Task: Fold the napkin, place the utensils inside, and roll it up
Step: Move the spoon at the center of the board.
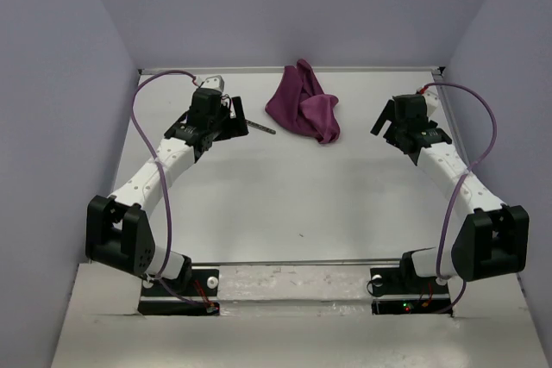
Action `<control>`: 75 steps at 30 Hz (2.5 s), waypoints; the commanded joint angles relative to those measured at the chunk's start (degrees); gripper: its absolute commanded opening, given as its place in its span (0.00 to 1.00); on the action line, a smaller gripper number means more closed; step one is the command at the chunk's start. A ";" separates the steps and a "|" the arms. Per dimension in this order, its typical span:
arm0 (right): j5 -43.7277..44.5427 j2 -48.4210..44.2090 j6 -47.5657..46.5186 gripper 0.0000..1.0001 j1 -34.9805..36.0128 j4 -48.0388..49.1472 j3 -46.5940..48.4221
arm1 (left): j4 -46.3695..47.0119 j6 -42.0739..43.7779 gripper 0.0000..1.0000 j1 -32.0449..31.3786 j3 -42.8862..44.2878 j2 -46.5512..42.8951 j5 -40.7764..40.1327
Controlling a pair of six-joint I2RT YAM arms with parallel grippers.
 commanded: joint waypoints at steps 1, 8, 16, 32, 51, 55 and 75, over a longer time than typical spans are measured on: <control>-0.09 0.09 0.90 1.00 0.19 -0.28 1.45 | 1.57 -0.07 0.99 -0.10 1.80 -0.22 -0.25; -2.20 0.71 0.55 1.00 0.19 -0.54 2.07 | -0.02 -4.55 0.99 -0.10 4.00 2.68 -1.56; -5.54 0.79 0.90 1.00 0.19 -0.19 0.66 | -4.05 -17.27 0.90 -0.62 10.58 11.01 -6.92; -5.89 -0.52 -0.77 1.00 0.19 -0.37 1.19 | -17.23 -35.75 0.79 -4.93 37.12 37.91 -22.47; -8.27 -1.32 0.02 1.00 0.19 -1.24 0.31 | -20.32 -40.32 0.62 -6.60 48.29 52.16 -25.47; -7.83 -1.49 0.02 1.00 0.19 -1.68 0.22 | -20.41 -40.50 0.41 -6.34 46.90 51.99 -25.64; -10.29 2.55 0.11 1.00 0.19 0.69 0.92 | -10.65 -18.28 0.00 7.72 23.17 36.79 -23.01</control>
